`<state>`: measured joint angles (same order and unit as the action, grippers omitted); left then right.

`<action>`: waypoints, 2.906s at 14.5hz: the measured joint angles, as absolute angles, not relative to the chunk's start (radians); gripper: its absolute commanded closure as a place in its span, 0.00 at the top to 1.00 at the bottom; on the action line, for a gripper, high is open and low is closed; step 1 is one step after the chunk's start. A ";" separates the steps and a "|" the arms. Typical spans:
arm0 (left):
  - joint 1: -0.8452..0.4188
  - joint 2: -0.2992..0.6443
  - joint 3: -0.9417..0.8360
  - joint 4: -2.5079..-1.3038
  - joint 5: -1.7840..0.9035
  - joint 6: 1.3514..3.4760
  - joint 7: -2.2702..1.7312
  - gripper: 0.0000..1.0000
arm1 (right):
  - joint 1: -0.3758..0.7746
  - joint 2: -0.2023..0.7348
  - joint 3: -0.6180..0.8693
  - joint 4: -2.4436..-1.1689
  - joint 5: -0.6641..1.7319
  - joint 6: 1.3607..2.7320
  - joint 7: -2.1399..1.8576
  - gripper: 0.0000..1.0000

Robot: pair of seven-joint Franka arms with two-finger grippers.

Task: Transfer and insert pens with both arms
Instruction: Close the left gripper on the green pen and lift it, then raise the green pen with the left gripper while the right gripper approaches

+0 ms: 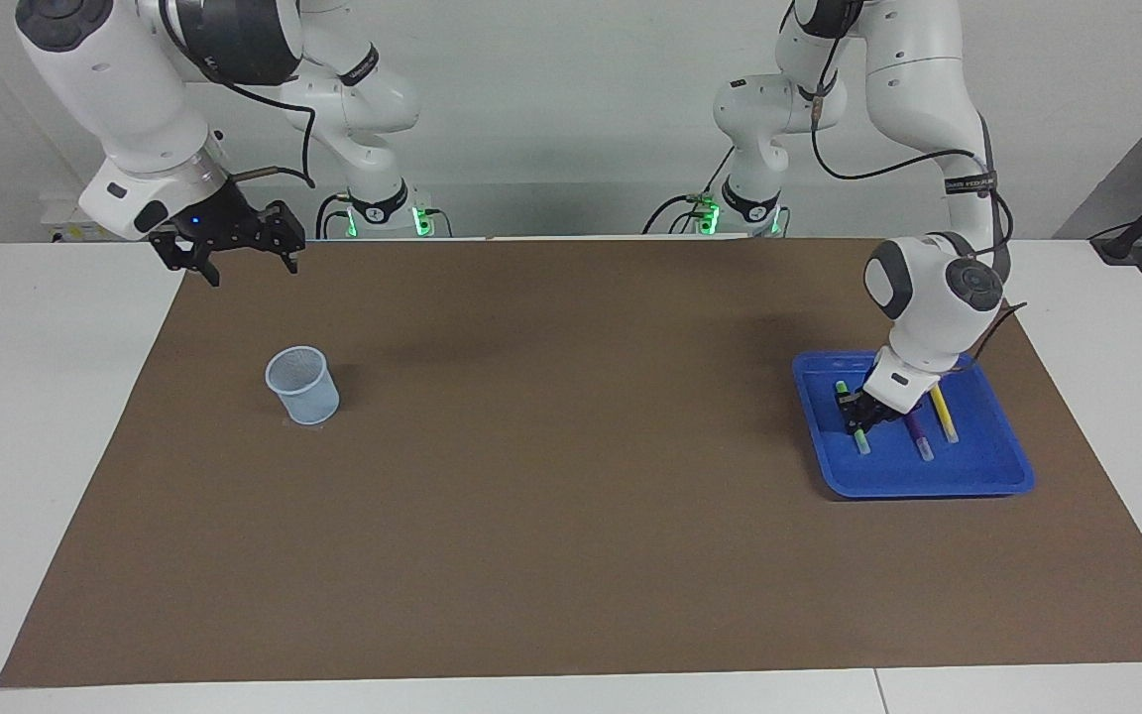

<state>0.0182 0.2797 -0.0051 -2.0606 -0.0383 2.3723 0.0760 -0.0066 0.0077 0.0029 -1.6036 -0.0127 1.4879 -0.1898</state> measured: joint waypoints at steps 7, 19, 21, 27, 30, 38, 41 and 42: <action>0.018 0.269 -0.012 -1.914 -0.115 2.131 0.014 0.00 | -0.007 0.008 0.003 -1.604 -0.013 1.488 -0.190 1.00; 0.016 0.082 -0.085 -1.814 -0.338 1.881 -0.712 0.00 | 0.007 -0.033 0.021 -1.605 0.080 1.541 -0.190 1.00; 0.012 0.049 -0.091 -1.813 -0.381 1.865 -0.825 0.00 | 0.008 -0.032 0.029 -1.607 0.140 1.581 -0.190 1.00; -0.024 -0.053 -0.096 -1.813 -0.454 1.831 -1.144 0.00 | 0.156 -0.031 0.061 -1.640 0.216 1.712 0.102 1.00; -0.040 -0.068 -0.099 -1.814 -0.515 1.829 -1.249 0.00 | 0.191 -0.031 0.062 -1.680 0.333 1.795 0.185 1.00; -0.049 -0.106 -0.099 -1.906 -0.723 1.832 -1.346 0.00 | 0.312 -0.031 0.065 -1.730 0.476 2.006 0.609 1.00; -0.065 -0.128 -0.100 -1.945 -0.746 1.860 -1.421 0.00 | 0.413 -0.031 0.068 -1.732 0.487 2.106 0.810 1.00; -0.075 -0.133 -0.100 -1.956 -0.755 1.874 -1.441 0.00 | 0.438 -0.031 0.069 -1.733 0.487 2.139 0.858 1.00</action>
<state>-0.0748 -0.1330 -0.0996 -1.9556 -0.7552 1.8740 -1.4413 0.4380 -0.0305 0.0691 -1.7333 0.4866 2.1389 0.8582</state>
